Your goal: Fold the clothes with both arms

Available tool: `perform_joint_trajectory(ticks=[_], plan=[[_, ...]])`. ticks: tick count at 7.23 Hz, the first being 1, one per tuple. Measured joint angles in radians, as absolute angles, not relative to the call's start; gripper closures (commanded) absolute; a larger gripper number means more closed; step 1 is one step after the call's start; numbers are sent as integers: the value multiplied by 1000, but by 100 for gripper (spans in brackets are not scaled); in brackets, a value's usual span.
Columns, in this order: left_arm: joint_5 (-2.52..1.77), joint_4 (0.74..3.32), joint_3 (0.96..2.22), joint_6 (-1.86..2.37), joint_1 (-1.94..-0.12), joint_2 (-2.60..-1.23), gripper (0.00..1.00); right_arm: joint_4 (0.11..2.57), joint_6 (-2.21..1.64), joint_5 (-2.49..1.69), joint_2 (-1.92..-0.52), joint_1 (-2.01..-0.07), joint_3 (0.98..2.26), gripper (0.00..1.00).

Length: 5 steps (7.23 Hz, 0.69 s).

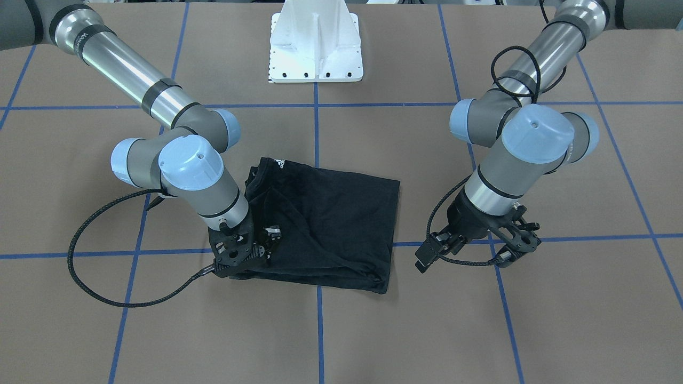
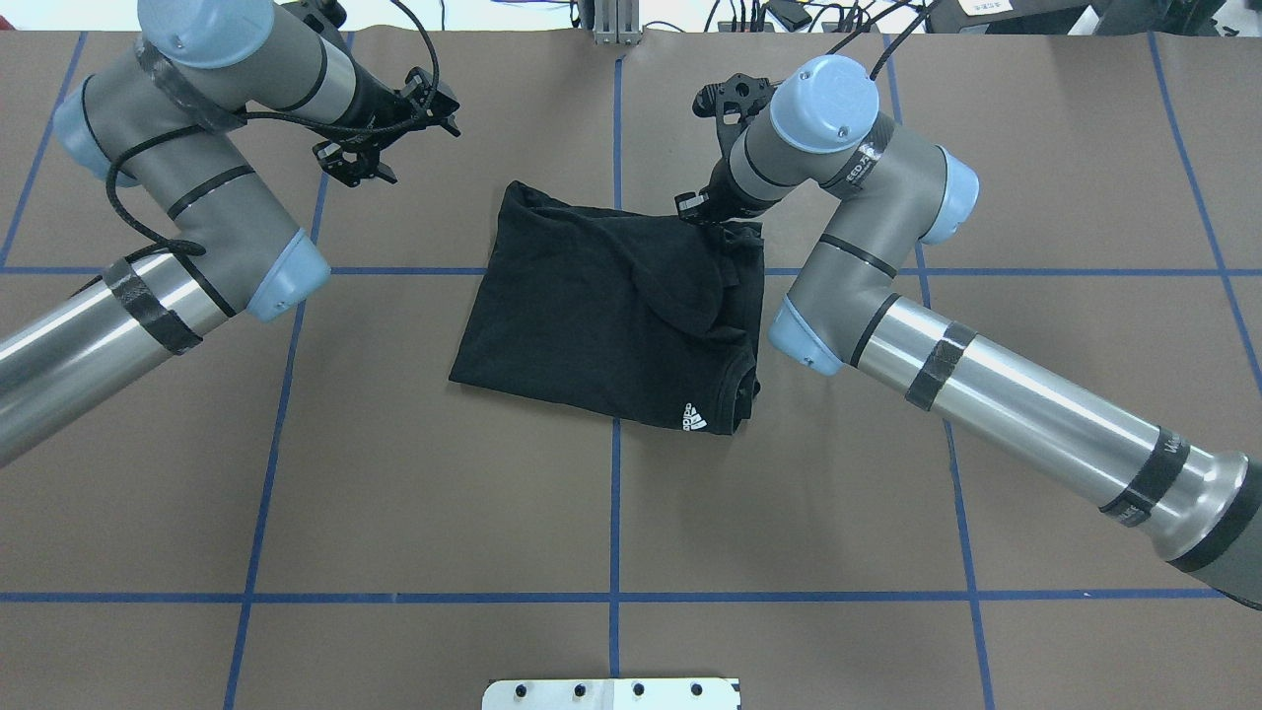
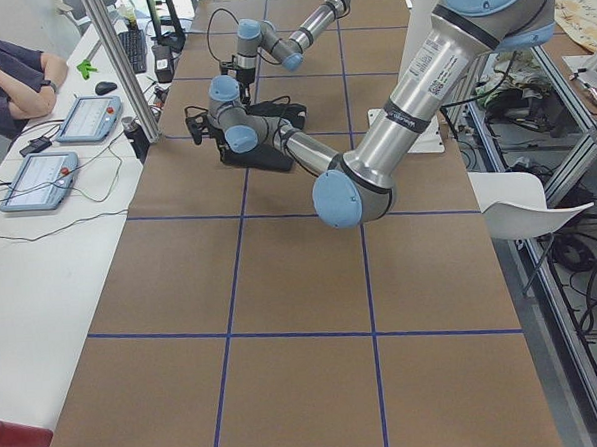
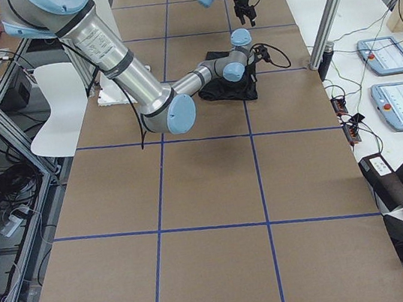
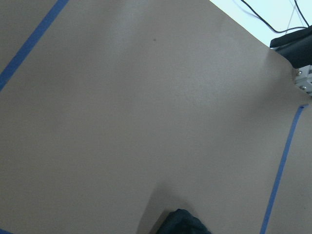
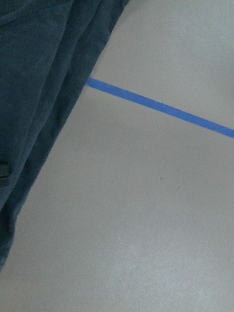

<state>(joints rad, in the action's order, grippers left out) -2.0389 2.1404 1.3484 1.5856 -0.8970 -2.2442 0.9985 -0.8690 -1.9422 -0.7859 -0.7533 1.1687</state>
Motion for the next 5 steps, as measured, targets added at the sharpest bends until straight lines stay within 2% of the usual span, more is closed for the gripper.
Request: perform_joint_trajectory(ticks=[3,4,5], plan=[[-2039,2140,1348,1586,-896,-2246,0,1005,-841,-1886,-784,-778,1164,100],[-2039,2140,1347,1586,-895,-2246,0,1006,-807,-1876,-783,-786,1158,69],[-2039,2140,1347,1586,-895,-2247,0,1006,-786,-1872,-783,-790,1151,23]])
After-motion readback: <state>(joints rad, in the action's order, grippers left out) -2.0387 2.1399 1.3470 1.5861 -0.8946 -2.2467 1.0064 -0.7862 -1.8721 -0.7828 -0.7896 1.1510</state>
